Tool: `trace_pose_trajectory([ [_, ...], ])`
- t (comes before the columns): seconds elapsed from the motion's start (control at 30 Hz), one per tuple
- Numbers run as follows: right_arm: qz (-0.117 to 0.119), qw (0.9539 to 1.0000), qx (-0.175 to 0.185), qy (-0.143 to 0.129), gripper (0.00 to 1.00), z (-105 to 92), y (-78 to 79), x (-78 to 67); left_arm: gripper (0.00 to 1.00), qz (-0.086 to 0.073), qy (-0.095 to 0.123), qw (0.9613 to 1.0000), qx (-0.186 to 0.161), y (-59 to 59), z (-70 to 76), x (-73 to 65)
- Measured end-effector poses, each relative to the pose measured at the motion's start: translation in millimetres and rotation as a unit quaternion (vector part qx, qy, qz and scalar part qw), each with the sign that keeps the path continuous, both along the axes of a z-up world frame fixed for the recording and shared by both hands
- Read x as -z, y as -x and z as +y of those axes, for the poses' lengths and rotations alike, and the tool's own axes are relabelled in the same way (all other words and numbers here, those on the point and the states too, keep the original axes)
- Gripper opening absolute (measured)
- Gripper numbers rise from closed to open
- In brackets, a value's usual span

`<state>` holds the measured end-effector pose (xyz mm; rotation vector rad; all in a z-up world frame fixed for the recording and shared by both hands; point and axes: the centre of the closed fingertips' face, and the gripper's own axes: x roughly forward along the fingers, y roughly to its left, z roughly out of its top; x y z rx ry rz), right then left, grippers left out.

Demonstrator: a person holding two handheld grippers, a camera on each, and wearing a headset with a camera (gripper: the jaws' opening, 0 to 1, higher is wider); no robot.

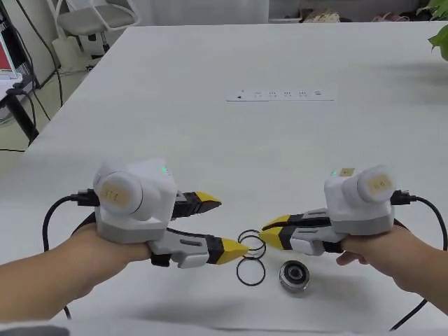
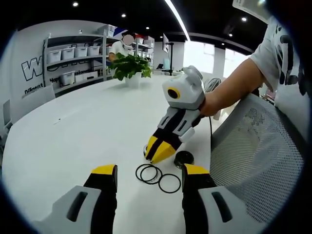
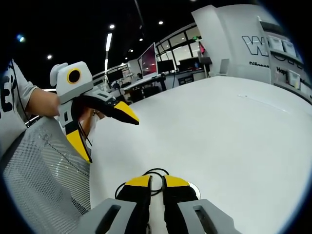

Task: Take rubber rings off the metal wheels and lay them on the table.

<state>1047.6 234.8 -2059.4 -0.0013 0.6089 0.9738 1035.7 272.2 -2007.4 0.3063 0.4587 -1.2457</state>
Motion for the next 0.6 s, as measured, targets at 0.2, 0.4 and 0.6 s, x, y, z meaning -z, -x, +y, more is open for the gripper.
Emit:
trace_pose_trajectory([
  [0.2,-0.005,1.0,0.003,-0.006,0.08,-0.4,-1.1,-5.1,0.5,0.0,0.0,1.0,0.001,1.2,-0.4,-1.1],
  [0.4,-0.01,0.9999,0.007,-0.008,0.09,-4.2,-1.8,-9.1,0.5,0.0,-0.002,1.0,0.003,1.5,-0.8,-1.0],
  [0.6,-0.012,0.9997,0.018,-0.01,0.1,-13.5,-4.0,-11.6,0.49,0.0,-0.004,1.0,0.005,0.4,-1.1,-0.6],
])
